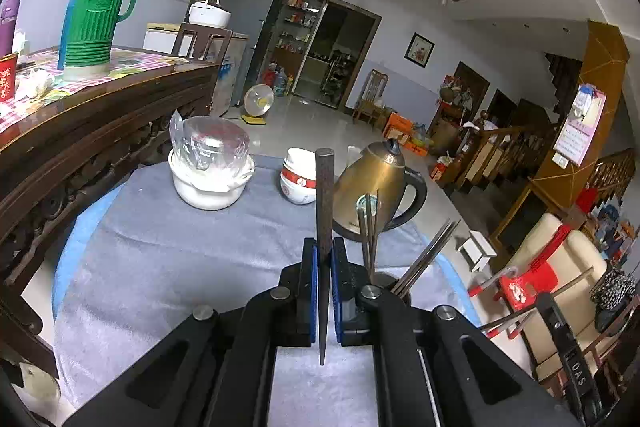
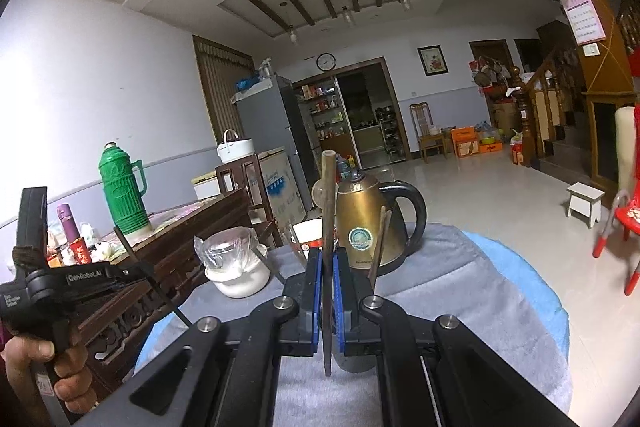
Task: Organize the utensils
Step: 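Lower both chopsticks into the grey holder and open both grippers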
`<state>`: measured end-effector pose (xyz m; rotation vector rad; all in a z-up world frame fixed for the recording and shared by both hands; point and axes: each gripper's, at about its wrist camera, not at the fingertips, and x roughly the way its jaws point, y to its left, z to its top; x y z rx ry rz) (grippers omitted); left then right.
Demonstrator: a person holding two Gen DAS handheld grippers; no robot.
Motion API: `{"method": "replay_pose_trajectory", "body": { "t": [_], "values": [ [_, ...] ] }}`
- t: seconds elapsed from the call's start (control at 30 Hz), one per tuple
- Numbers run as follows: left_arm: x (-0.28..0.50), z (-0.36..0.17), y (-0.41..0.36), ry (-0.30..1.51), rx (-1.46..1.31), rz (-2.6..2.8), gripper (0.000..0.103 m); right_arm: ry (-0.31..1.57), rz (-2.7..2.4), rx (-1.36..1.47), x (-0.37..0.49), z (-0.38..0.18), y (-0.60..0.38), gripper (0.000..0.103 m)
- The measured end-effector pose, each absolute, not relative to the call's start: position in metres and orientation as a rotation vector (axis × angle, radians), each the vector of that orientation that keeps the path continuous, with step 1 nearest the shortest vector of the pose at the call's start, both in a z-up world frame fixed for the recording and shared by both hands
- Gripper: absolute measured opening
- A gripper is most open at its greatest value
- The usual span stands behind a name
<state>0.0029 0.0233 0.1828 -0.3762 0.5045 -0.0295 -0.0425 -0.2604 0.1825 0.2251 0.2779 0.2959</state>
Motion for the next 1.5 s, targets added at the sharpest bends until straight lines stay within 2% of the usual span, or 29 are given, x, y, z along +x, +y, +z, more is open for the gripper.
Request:
{"method": "replay_pose_trajectory", "body": {
  "t": [0.27, 0.53, 1.03, 1.5],
  "values": [
    [0.005, 0.209, 0.026, 0.435, -0.405, -0.068, 0.006, 0.235, 0.285, 0.232, -0.041, 0.198, -0.265, 0.006],
    [0.005, 0.207, 0.023, 0.441, -0.418, -0.092, 0.006, 0.235, 0.3, 0.235, -0.043, 0.198, -0.267, 0.006],
    [0.015, 0.22, 0.023, 0.396, -0.52, -0.187, 0.006, 0.199, 0.299, 0.162, -0.045, 0.229, -0.257, 0.006],
    [0.027, 0.24, 0.024, 0.358, -0.483, -0.233, 0.006, 0.186, 0.304, 0.175, -0.03, 0.247, -0.249, 0.006]
  ]
}}
